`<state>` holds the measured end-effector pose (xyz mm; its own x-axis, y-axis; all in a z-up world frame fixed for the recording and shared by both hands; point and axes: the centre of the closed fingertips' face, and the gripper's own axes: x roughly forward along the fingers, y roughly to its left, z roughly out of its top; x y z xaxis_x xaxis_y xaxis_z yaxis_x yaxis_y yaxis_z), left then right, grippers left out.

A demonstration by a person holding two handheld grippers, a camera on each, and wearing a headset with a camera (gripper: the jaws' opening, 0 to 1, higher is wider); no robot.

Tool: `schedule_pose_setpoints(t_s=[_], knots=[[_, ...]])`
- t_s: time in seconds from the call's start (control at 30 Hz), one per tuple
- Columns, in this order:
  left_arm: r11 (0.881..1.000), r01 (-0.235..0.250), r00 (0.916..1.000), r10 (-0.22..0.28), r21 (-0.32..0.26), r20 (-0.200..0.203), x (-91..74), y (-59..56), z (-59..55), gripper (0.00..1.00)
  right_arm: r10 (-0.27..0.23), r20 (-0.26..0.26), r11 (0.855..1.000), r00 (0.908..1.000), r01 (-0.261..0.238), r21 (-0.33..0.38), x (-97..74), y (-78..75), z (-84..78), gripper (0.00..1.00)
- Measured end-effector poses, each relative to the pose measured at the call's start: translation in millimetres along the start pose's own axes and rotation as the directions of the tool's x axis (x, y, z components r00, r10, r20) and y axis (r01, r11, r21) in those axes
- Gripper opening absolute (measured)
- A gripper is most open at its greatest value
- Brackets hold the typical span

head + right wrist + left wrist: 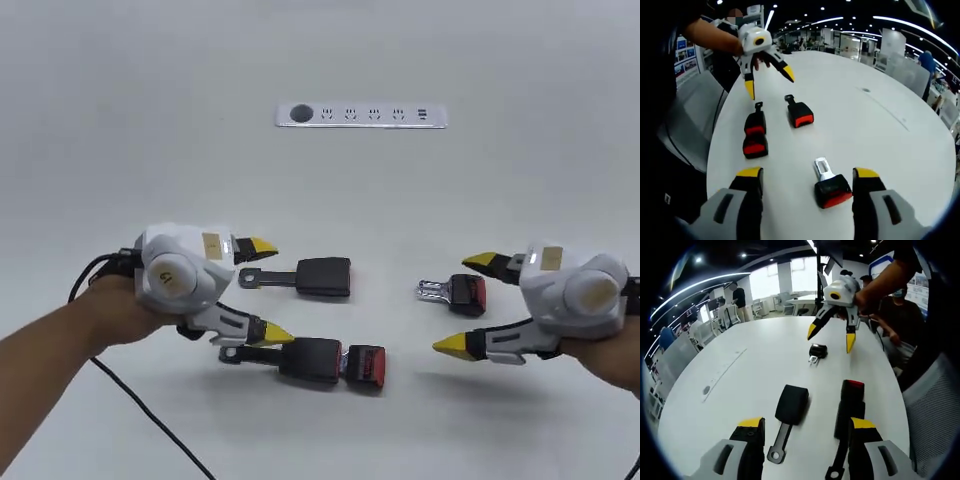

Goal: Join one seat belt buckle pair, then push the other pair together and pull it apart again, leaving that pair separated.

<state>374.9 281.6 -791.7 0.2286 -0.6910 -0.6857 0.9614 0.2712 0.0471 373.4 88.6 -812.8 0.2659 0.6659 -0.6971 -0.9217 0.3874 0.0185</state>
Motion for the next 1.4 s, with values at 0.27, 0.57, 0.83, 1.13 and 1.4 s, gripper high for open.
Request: schedule_pose_setpoints(t_s=[0.27, 0.57, 0.83, 1.13, 1.4], knots=[[1.0, 0.02, 0.9998, -0.02, 0.008, -0.01, 15.1, 14.3, 5.8, 0.68, 0.018, -0.039, 1.0, 0.9991, -0.018, 0.006, -6.7, -25.1, -11.8, 0.74], [0.996, 0.087, 0.9951, -0.086, 0.016, -0.049, 47.4, 17.7, 1.5, 0.66, 0.072, -0.088, 0.997, 0.9936, -0.068, 0.039, -1.3, -32.3, -30.7, 0.72], [0.993, 0.118, 0.9897, -0.115, 0.031, -0.085, 63.2, 20.0, -8.6, 0.61, 0.105, -0.113, 0.994, 0.9881, -0.1, 0.044, 5.2, -29.0, -36.8, 0.66], [0.99, 0.143, 0.9838, -0.139, 0.02, -0.113, 68.4, 15.8, -22.9, 0.58, 0.163, -0.135, 0.986, 0.9773, -0.164, 0.002, 13.0, -18.9, -40.6, 0.6], [0.989, 0.133, 0.9856, -0.125, 0.058, -0.113, 69.4, 19.4, -21.9, 0.48, 0.168, -0.137, 0.985, 0.9762, -0.171, -0.008, 13.2, -19.7, -42.2, 0.54]])
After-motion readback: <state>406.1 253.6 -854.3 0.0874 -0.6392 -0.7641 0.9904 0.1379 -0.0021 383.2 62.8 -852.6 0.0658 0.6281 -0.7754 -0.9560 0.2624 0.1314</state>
